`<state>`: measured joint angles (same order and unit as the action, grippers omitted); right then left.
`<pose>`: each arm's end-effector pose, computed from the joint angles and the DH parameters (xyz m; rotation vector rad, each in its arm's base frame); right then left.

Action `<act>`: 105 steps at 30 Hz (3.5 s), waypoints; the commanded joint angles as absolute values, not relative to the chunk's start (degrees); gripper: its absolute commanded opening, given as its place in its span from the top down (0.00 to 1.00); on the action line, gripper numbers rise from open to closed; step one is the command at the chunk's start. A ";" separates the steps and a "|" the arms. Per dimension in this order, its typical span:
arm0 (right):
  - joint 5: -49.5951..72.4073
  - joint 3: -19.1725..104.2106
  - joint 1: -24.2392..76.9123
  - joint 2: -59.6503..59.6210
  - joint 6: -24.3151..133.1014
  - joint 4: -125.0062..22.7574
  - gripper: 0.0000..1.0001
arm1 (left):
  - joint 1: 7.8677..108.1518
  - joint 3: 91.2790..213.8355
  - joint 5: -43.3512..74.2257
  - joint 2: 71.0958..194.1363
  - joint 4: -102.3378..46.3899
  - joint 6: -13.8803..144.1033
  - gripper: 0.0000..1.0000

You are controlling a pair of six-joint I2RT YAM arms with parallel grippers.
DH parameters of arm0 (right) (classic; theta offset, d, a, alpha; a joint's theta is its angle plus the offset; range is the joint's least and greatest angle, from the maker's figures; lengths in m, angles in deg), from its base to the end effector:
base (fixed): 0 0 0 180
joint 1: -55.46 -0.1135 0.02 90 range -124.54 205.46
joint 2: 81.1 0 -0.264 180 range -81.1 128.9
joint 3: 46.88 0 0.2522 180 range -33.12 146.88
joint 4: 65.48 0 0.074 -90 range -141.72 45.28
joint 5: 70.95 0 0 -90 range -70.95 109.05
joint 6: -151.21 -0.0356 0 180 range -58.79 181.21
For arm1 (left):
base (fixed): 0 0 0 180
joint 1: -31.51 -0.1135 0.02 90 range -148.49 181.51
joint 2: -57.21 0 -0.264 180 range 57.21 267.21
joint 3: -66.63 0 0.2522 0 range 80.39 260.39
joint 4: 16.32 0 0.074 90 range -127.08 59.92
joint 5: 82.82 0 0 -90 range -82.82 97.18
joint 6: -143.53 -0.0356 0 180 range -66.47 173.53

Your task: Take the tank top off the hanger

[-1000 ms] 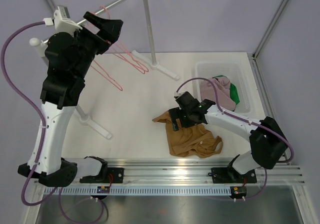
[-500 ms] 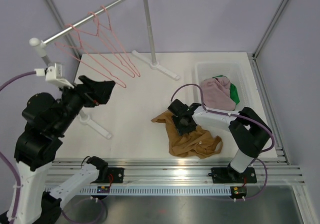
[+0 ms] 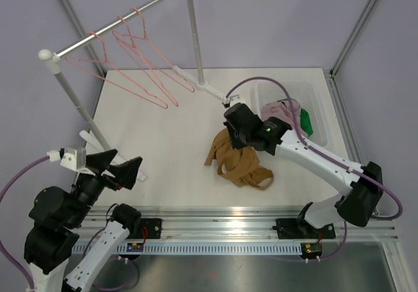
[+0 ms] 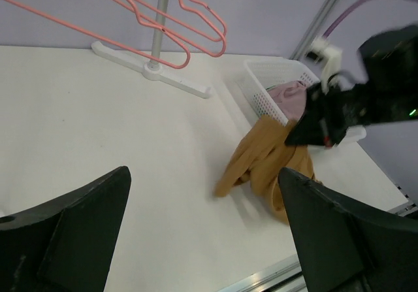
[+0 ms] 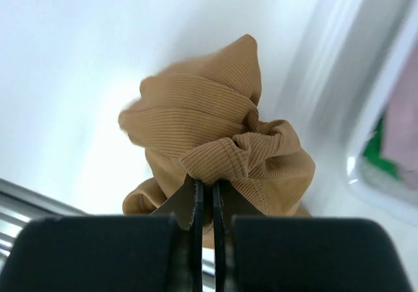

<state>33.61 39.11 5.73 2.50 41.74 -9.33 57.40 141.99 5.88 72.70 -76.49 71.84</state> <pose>0.2051 0.2282 0.2989 -0.5461 2.4162 0.1996 0.0019 0.0000 0.4016 0.0881 1.6041 -0.5843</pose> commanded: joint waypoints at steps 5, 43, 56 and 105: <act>51.02 64.66 10.54 -1.12 47.13 1.70 1.00 | 57.53 131.20 3.06 60.46 -69.98 71.01 0.01; 30.82 64.23 48.70 24.12 42.40 -1.57 0.47 | 57.44 131.54 -23.06 64.15 -79.03 78.05 0.01; 24.68 64.55 45.10 -2.85 46.27 4.45 0.01 | 57.44 132.69 -22.10 75.84 -77.54 66.81 0.01; 22.92 42.03 42.98 -46.99 50.66 12.97 0.00 | 57.44 138.84 -13.83 69.95 -85.80 67.77 0.01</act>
